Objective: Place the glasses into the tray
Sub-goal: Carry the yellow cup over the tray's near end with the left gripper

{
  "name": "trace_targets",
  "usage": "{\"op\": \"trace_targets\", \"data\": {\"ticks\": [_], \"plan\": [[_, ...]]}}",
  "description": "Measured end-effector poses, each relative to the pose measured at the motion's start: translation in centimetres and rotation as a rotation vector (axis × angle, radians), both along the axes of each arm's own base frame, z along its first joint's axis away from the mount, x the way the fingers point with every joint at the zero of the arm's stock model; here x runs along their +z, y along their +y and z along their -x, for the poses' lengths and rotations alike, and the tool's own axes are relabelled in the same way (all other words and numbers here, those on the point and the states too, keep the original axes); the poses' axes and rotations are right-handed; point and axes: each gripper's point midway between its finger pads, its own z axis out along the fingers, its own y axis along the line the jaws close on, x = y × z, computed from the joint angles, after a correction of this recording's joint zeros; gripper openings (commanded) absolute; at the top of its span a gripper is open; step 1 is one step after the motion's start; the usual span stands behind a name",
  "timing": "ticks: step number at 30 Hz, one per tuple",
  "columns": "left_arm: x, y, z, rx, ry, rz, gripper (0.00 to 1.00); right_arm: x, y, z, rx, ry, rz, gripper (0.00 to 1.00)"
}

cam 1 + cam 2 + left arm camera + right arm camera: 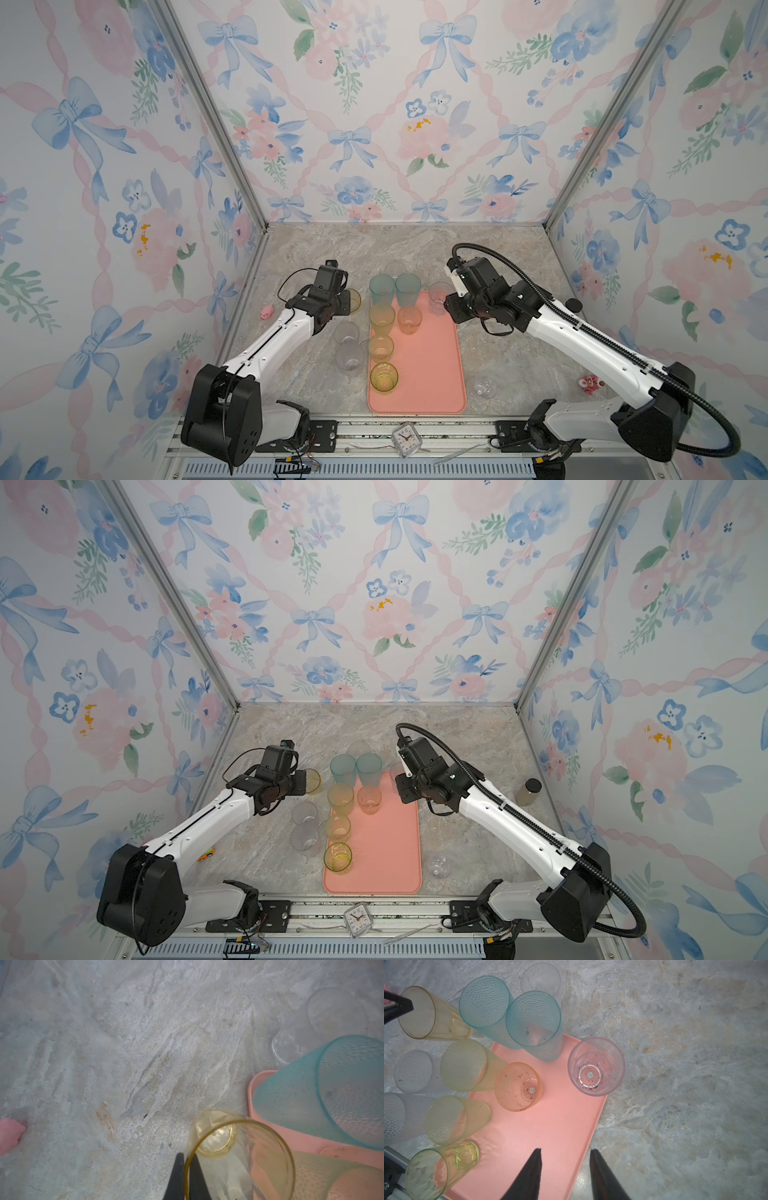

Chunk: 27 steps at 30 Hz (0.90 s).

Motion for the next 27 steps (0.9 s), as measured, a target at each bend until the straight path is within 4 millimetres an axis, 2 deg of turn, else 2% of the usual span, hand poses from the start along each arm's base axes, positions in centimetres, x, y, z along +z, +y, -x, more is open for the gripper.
{"op": "trace_targets", "data": {"ticks": [8, 11, 16, 20, 24, 27], "plan": [[7.4, -0.3, -0.3, -0.028, -0.166, 0.043, 0.00, -0.4, -0.2, -0.4, -0.012, 0.008, 0.007, 0.42], [9.9, -1.5, 0.3, -0.069, -0.219, 0.061, 0.00, -0.4, -0.3, -0.4, -0.015, 0.005, 0.008, 0.42], [12.4, -7.2, 2.8, -0.254, -0.248, 0.069, 0.00, -0.1, -1.0, -0.8, -0.038, -0.007, 0.003, 0.42], [13.8, -11.7, 4.9, -0.384, -0.251, 0.062, 0.00, 0.4, -1.8, -0.9, -0.063, -0.019, -0.005, 0.42], [14.0, -15.7, 6.6, -0.493, -0.236, 0.038, 0.00, 0.8, -1.9, -0.8, -0.068, -0.028, -0.015, 0.42], [13.4, -18.8, 7.9, -0.581, -0.206, 0.002, 0.00, 1.1, -2.1, -0.7, -0.071, -0.036, -0.023, 0.42]]}}
